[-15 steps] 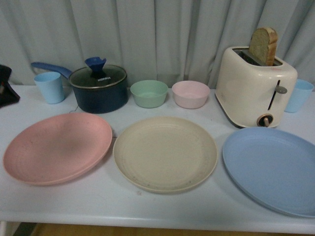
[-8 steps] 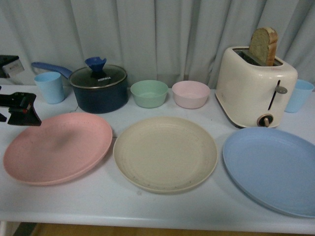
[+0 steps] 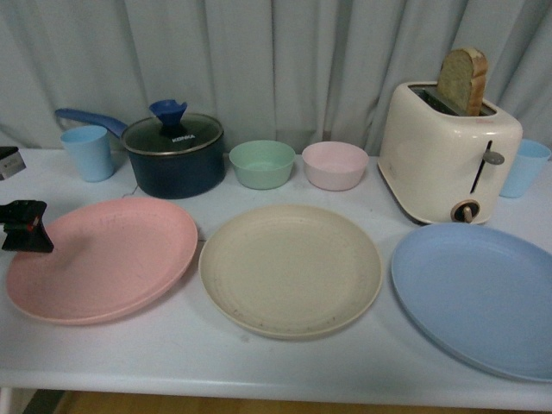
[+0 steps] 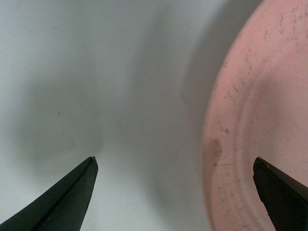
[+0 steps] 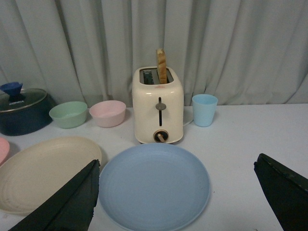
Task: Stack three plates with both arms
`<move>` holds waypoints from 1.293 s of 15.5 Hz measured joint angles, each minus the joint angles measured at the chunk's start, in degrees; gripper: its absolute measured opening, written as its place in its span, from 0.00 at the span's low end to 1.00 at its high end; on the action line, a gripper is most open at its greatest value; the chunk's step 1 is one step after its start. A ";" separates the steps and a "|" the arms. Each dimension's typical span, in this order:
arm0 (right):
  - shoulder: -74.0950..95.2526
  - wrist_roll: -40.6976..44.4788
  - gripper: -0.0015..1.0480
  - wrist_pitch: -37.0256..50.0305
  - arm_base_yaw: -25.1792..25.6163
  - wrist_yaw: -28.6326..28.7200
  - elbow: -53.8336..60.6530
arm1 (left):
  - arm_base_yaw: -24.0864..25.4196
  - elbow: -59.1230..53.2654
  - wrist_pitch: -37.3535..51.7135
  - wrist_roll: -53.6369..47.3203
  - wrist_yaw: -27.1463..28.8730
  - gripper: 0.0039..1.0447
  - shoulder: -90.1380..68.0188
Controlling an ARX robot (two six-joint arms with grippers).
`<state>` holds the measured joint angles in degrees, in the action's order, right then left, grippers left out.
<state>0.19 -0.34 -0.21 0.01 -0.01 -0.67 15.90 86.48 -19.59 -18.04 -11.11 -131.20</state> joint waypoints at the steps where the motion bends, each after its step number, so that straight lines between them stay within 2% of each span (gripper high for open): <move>1: 0.00 0.00 0.94 0.00 0.00 0.00 0.00 | 0.22 0.24 0.20 0.02 0.09 0.94 -0.50; 2: 0.00 0.00 0.94 0.00 0.00 0.00 0.00 | 0.39 0.35 0.81 0.00 0.11 0.94 -0.90; 3: 0.00 0.00 0.94 0.00 0.00 0.00 0.00 | 0.46 0.35 1.40 -0.02 0.11 0.88 -1.22; 9: 0.00 0.02 0.94 0.00 0.00 0.00 0.00 | 1.60 0.07 3.50 0.07 0.13 0.24 -1.86; 11: 0.00 0.00 0.94 0.00 0.00 0.00 0.00 | 2.47 -0.39 3.93 1.33 -1.64 0.07 -1.31; 12: 0.00 0.02 0.94 -0.02 0.00 0.00 0.00 | 2.75 -1.11 3.85 1.77 -2.62 0.03 -0.31; 20: 0.00 0.02 0.94 0.00 0.00 0.00 0.00 | 2.43 -11.23 3.06 2.78 0.20 0.02 20.17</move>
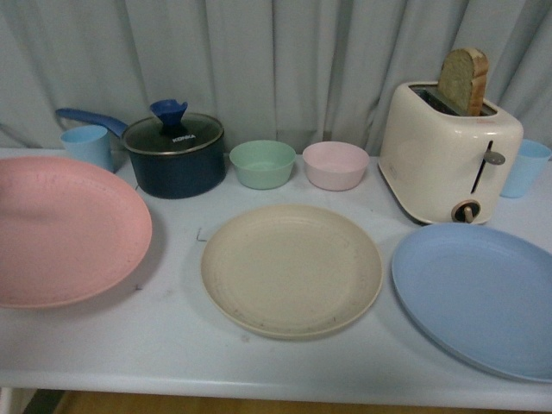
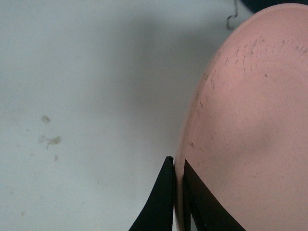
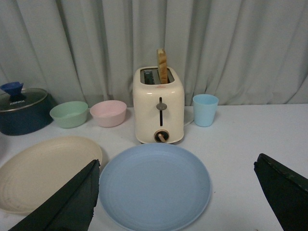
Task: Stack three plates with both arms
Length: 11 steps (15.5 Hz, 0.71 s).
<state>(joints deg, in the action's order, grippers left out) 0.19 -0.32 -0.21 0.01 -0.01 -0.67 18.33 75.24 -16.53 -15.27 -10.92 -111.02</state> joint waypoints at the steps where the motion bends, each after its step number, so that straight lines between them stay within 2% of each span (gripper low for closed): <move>1: 0.00 -0.02 0.94 0.00 0.00 0.00 0.00 | -1.70 -0.87 -0.33 0.31 0.20 0.02 3.93; 6: 0.00 -0.02 0.94 0.00 0.00 0.00 0.00 | -17.75 -2.75 0.83 5.62 0.66 0.02 11.26; 8: 0.00 -0.02 0.94 0.00 0.00 0.00 0.00 | -30.97 -2.60 3.13 12.15 2.80 0.02 6.73; 11: 0.00 0.00 0.94 0.00 0.00 0.00 0.00 | -35.47 -0.15 3.06 14.23 2.97 0.02 0.81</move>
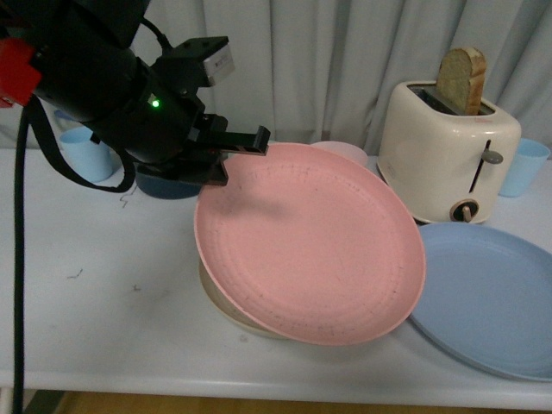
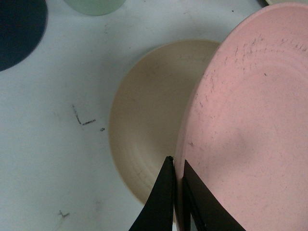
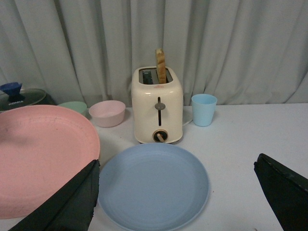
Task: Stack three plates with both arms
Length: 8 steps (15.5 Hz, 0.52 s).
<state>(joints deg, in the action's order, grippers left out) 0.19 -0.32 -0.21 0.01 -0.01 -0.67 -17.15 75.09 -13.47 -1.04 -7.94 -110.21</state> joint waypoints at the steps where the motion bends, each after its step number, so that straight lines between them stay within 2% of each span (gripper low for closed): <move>1: 0.00 -0.02 0.94 0.00 0.00 0.00 0.00 | -0.22 1.84 0.07 1.09 0.33 0.02 -2.03; 8: 0.00 0.00 0.94 0.00 0.00 0.00 0.00 | 1.18 8.57 -0.94 2.56 2.45 0.02 -11.85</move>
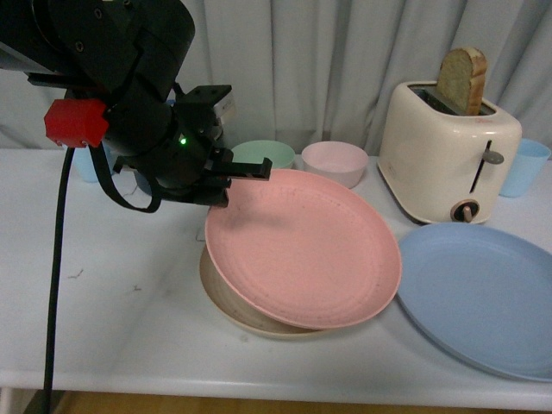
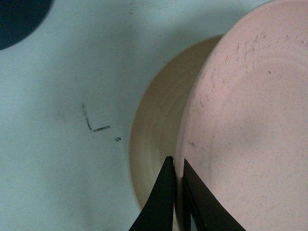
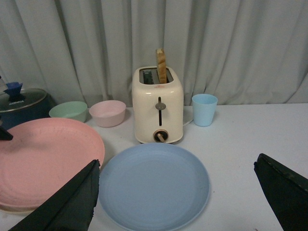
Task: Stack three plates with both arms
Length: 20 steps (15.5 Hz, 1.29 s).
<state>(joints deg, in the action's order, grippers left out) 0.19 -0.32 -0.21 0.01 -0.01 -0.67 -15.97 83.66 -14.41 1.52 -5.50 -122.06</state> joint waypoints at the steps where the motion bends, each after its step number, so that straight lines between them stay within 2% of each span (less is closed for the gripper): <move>1: 0.00 -0.02 0.94 0.00 0.00 0.00 0.00 | 0.52 1.16 0.28 0.04 0.81 0.02 -1.31; 2: 0.00 0.00 0.94 0.00 0.00 0.00 0.00 | 0.59 1.68 -0.11 0.02 1.81 0.03 -1.84; 8: 0.00 0.00 0.94 0.00 0.00 -0.02 0.00 | 0.50 1.01 -0.37 -0.68 2.58 0.54 -1.77; 9: 0.00 -0.02 0.94 -0.02 0.00 0.00 0.00 | 0.35 -0.90 0.22 -1.57 2.56 0.66 0.26; 11: 0.00 -0.02 0.94 0.00 0.00 0.00 0.00 | 0.04 -6.82 5.51 -2.14 2.40 0.90 9.01; 12: 0.00 -0.02 0.94 0.00 0.00 0.00 0.00 | -0.24 -10.84 10.86 -3.96 5.38 0.96 14.47; 14: 0.00 -0.02 0.94 -0.02 0.00 0.00 0.00 | -0.83 -24.44 27.63 -8.87 11.28 0.94 29.75; 15: 0.00 -0.02 0.94 -0.02 0.00 -0.02 0.00 | -0.96 -27.82 31.85 -9.66 12.07 0.94 34.42; 16: 0.00 0.00 0.94 0.00 0.00 0.00 0.00 | -1.16 -29.44 40.87 -9.01 15.30 0.89 35.43; 17: 0.00 -0.02 0.94 -0.02 0.02 -0.02 0.00 | -0.24 -36.92 51.89 -5.62 19.69 0.76 36.61; 18: 0.00 -0.02 0.94 0.00 0.00 0.00 0.00 | 1.42 -44.92 56.81 -3.91 19.43 0.64 38.58; 20: 0.00 -0.02 0.94 0.00 0.00 0.00 0.00 | 2.75 -49.00 59.19 -3.08 18.80 0.55 40.37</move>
<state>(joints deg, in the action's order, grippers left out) 0.19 -0.34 -0.21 0.01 -0.01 -0.67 -13.21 34.65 44.77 -1.56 13.30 -81.69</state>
